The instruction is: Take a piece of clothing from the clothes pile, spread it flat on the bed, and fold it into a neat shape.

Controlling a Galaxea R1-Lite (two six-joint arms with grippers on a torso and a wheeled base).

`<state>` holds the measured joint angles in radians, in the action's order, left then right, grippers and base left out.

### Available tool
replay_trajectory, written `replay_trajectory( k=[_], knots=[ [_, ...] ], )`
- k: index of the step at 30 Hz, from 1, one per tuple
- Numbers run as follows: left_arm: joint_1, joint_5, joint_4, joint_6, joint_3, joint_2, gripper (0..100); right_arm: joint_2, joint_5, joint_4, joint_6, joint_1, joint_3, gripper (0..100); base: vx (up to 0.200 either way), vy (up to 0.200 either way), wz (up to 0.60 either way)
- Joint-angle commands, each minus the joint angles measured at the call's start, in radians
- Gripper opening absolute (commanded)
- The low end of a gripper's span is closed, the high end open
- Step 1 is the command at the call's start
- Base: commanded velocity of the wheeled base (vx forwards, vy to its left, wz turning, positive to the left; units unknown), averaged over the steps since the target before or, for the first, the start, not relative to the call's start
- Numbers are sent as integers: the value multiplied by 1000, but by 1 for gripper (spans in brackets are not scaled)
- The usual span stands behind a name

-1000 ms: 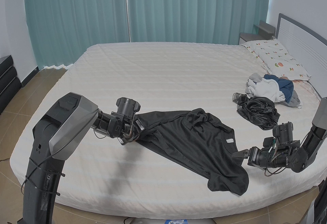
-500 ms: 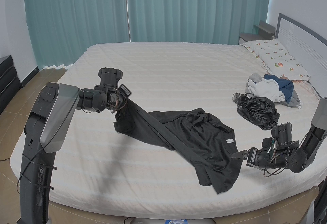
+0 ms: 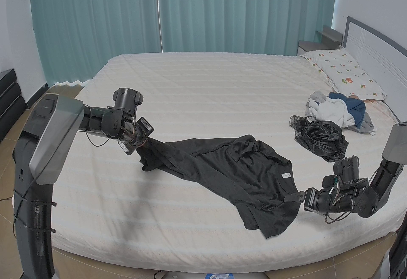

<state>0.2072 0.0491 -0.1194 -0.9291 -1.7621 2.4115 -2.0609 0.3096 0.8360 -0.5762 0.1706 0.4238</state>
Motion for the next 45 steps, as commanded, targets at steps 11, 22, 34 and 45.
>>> replay_trajectory(
  k=[11, 22, 34, 45],
  knots=[
    [-25, -43, 92, 58, 567, -425, 0, -136, -116, -1, -106, 171, 1, 100, 0, 0, 0],
    [-32, -49, 139, 85, 693, -480, 0, -214, -236, 14, -116, 217, 70, 0, 0, 0, 0],
    [-52, -61, 173, 79, 612, -400, 0, -41, -196, 126, -304, 33, 283, 0, 0, 0, 0],
    [-103, -58, 305, -80, 247, -468, 0, 119, -254, 345, -390, -45, 675, 0, 0, 0, 0]
  ],
)
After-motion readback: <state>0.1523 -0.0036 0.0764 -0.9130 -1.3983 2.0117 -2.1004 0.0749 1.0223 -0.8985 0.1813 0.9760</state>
